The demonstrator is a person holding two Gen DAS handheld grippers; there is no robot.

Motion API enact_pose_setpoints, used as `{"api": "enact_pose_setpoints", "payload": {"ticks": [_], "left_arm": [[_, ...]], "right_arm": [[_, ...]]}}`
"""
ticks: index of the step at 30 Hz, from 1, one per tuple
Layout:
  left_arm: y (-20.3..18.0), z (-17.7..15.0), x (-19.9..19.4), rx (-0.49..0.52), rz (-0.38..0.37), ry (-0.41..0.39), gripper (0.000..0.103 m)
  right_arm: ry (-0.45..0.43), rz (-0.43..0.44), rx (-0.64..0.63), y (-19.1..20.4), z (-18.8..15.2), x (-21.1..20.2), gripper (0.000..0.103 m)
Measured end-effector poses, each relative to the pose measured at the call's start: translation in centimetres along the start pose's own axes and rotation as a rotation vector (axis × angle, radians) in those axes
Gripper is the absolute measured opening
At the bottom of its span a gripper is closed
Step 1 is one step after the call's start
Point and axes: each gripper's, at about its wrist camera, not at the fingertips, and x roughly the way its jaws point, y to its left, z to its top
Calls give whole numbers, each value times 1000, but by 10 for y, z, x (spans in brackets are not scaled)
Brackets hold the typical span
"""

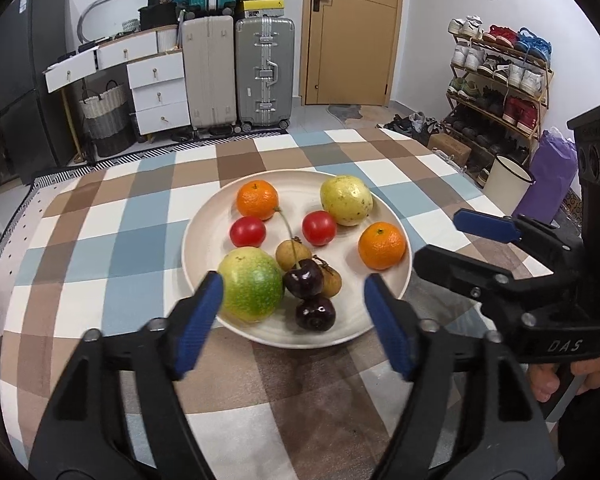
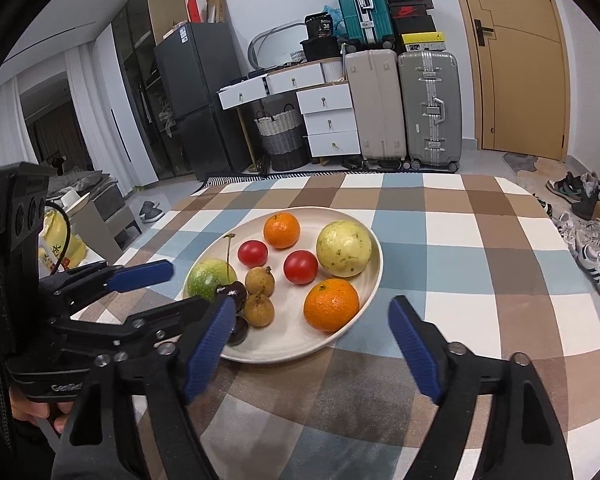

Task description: Organize fruits

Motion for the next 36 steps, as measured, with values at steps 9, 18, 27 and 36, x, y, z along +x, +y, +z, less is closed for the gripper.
{"api": "enact_pose_setpoints", "payload": {"ticks": [9,18,27,36], "left_arm": [[16,-9,-28,-50,34,-60,102],[20,-26,-51,-60,69,-103,102],[26,-46,-66,-111,42,-151,102],[26,-69,-82,-93,69,-209,102]], "right_arm": [[-12,33,2,1,-4,-9,102],[-32,40,-66,17,-22,-24,102],[-85,60,-85,26,-41,-48,102],[-188,77,-102,30,-48,-74,103]]}}
